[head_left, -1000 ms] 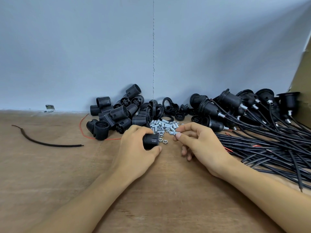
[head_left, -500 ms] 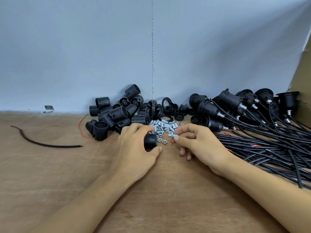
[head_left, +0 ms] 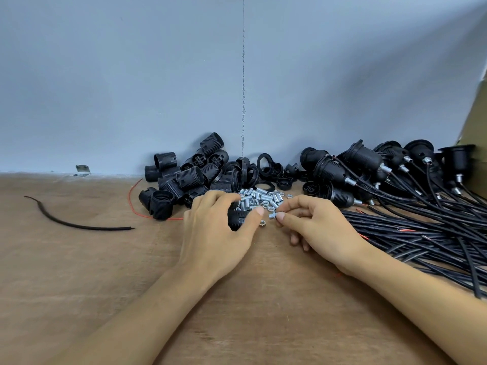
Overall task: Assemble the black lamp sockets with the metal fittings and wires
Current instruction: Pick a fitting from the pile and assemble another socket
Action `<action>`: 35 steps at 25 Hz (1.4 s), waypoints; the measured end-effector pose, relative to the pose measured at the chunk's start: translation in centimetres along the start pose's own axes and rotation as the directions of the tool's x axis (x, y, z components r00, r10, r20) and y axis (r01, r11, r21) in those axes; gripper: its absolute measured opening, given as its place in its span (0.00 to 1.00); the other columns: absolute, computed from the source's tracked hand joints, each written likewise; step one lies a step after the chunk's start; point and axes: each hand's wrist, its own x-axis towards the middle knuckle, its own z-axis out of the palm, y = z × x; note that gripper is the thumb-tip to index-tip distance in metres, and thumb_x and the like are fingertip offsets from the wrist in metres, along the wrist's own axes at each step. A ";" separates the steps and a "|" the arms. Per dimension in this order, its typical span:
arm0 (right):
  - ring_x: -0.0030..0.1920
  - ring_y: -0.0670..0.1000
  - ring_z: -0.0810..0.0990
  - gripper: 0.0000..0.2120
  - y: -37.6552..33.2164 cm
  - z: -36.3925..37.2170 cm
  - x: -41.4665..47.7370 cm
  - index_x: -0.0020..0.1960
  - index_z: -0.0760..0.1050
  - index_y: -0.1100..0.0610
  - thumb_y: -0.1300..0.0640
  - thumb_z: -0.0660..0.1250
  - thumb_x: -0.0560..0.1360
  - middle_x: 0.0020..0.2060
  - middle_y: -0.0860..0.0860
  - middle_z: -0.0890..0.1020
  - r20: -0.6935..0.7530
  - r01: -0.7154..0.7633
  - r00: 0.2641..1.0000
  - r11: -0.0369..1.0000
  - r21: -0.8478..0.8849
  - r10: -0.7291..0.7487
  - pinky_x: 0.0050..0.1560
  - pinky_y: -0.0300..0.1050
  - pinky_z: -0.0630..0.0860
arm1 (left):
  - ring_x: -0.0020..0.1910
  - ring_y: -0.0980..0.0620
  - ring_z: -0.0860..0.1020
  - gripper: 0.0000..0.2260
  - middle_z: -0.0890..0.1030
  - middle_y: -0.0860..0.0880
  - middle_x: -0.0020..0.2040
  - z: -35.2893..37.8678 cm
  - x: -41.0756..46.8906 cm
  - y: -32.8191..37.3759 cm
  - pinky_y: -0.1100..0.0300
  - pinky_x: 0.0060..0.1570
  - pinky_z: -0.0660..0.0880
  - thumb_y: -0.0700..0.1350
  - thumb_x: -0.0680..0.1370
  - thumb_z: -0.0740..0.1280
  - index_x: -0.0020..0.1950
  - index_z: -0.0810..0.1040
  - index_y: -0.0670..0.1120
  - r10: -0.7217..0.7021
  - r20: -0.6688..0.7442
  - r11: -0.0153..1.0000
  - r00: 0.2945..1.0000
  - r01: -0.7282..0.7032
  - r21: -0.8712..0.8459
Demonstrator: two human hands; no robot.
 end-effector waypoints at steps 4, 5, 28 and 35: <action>0.28 0.48 0.78 0.01 0.1 0.0 0.0 0.48 0.80 0.55 0.59 0.71 0.77 0.39 0.53 0.85 0.002 -0.002 1.000 1.000 -0.007 0.002 0.25 0.41 0.71 | 0.64 0.48 0.72 0.14 0.79 0.53 0.62 -0.3 1.3 -1.3 0.54 0.60 0.64 0.52 0.83 0.58 0.60 0.81 0.52 -0.177 -0.094 0.984 0.980 0.172 -0.055; 0.28 0.48 0.78 0.01 0.2 0.0 0.0 0.48 0.80 0.55 0.59 0.71 0.77 0.39 0.53 0.85 0.000 -0.001 1.000 1.000 -0.007 0.001 0.25 0.41 0.71 | 0.63 0.46 0.73 0.13 0.80 0.51 0.61 -0.3 1.7 -1.6 0.51 0.62 0.67 0.48 0.83 0.58 0.61 0.81 0.51 -0.208 -0.091 0.976 0.974 0.201 -0.085; 0.28 0.49 0.78 0.01 0.1 0.2 -0.1 0.48 0.80 0.56 0.60 0.71 0.77 0.39 0.54 0.85 0.001 0.023 1.000 0.999 -0.040 -0.022 0.26 0.33 0.70 | 0.59 0.55 0.67 0.24 0.79 0.64 0.49 0.2 1.3 -1.2 0.56 0.55 0.56 0.64 0.80 0.49 0.55 0.84 0.59 -0.027 0.146 0.996 0.989 0.013 0.093; 0.28 0.49 0.78 0.01 0.2 0.2 0.0 0.48 0.80 0.54 0.59 0.71 0.77 0.39 0.51 0.86 0.002 0.013 1.000 1.000 -0.014 -0.013 0.25 0.38 0.70 | 0.58 0.58 0.75 0.10 0.81 0.65 0.53 -0.6 0.9 -0.1 0.54 0.62 0.69 0.50 0.80 0.67 0.55 0.87 0.52 0.141 -0.224 0.972 0.964 -0.178 -0.155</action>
